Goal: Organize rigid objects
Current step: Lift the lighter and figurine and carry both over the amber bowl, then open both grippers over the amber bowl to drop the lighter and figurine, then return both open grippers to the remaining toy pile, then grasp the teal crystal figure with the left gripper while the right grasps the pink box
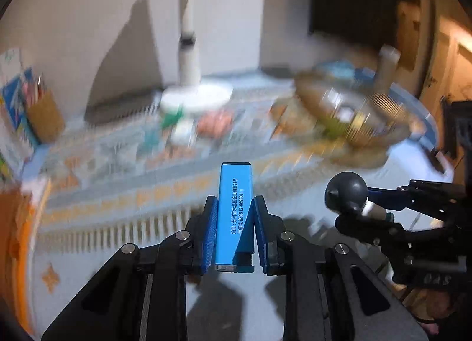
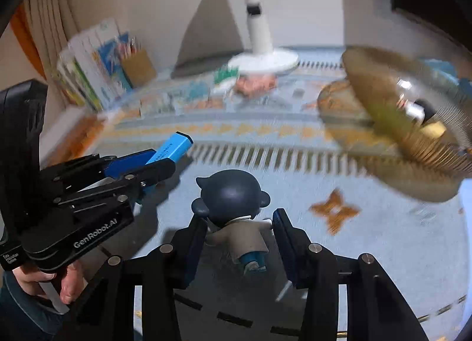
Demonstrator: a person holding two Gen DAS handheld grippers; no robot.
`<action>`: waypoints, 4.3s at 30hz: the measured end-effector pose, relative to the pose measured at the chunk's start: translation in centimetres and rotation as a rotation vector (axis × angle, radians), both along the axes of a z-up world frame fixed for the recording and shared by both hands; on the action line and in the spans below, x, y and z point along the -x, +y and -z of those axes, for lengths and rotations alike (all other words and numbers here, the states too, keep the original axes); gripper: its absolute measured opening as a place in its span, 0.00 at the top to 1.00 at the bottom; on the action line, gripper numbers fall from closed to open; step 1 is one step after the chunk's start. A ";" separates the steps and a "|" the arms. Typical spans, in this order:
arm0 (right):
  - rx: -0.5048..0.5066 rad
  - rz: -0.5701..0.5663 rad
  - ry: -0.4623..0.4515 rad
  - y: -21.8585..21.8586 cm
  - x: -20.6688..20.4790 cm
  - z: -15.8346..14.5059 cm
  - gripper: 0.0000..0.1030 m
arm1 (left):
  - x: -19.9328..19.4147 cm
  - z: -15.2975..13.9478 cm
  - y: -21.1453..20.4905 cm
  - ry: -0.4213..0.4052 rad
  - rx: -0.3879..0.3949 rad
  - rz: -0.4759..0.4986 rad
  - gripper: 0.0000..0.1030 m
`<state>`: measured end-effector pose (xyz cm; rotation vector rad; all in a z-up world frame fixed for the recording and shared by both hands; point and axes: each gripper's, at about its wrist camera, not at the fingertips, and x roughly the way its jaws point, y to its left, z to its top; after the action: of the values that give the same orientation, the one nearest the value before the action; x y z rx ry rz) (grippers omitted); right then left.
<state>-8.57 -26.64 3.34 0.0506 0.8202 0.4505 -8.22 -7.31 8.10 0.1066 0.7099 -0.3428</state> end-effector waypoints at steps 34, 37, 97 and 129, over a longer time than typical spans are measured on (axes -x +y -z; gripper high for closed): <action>0.023 0.599 -0.096 -24.9 -9.4 -8.0 0.46 | -12.4 -4.5 -15.8 -0.060 0.172 0.234 0.26; -0.008 0.567 -0.106 -24.1 -8.3 -8.9 0.44 | -11.1 -5.3 -12.3 -0.065 0.216 0.197 0.26; 0.146 0.062 0.097 9.1 -19.4 2.8 0.32 | -16.4 4.5 9.4 0.115 0.010 -0.019 0.24; 0.179 0.177 0.033 8.3 -23.8 3.7 0.55 | -18.5 6.9 7.9 0.142 0.056 0.038 0.78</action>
<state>15.27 -18.36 -0.35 -0.0348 0.8777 0.2092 10.29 0.55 1.16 0.0435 0.8387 -0.4095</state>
